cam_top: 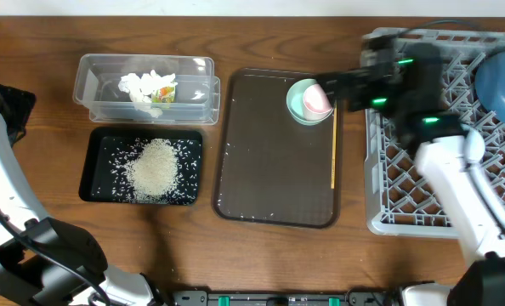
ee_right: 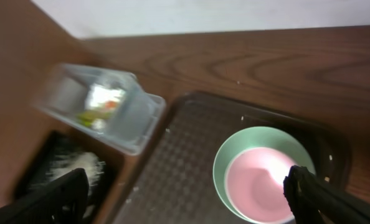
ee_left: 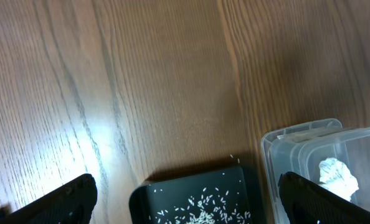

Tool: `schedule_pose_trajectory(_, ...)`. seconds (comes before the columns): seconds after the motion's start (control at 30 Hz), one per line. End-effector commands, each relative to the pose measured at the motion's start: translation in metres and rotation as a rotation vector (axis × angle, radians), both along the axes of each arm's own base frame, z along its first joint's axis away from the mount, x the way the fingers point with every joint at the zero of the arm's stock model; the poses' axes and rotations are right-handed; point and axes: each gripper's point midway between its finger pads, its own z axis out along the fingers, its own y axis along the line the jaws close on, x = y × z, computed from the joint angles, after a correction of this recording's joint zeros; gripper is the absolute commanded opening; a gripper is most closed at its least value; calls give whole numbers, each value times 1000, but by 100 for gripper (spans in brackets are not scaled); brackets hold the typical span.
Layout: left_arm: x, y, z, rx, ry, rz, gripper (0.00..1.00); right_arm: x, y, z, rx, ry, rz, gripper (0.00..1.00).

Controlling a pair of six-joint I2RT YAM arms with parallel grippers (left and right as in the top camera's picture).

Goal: Sort waste into correct bins and load items into the dishwasher rack
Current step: 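Move the right gripper to the pink cup in the green bowl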

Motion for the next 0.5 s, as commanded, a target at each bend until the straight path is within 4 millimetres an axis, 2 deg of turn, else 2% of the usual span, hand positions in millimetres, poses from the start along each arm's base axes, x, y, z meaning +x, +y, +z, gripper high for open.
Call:
schedule_pose_trajectory(0.0,-1,2,-1,2,8,3,95,14,-14,-11,-286,-82,-275,96)
schedule_pose_trajectory(0.07,-1,2,-1,2,8,3,95,11,-3,-16,-372,-113,-308,90)
schedule_pose_trajectory(0.17,-1,2,-1,1,8,3,95,11,8,-27,-434,-127,-305,87)
schedule_pose_trajectory(0.37,-1,2,-1,2,8,3,95,21,11,-78,-493,-50,-291,72)
schedule_pose_trajectory(0.47,-1,2,-1,2,9,3,95,22,26,-98,-470,-19,-227,62)
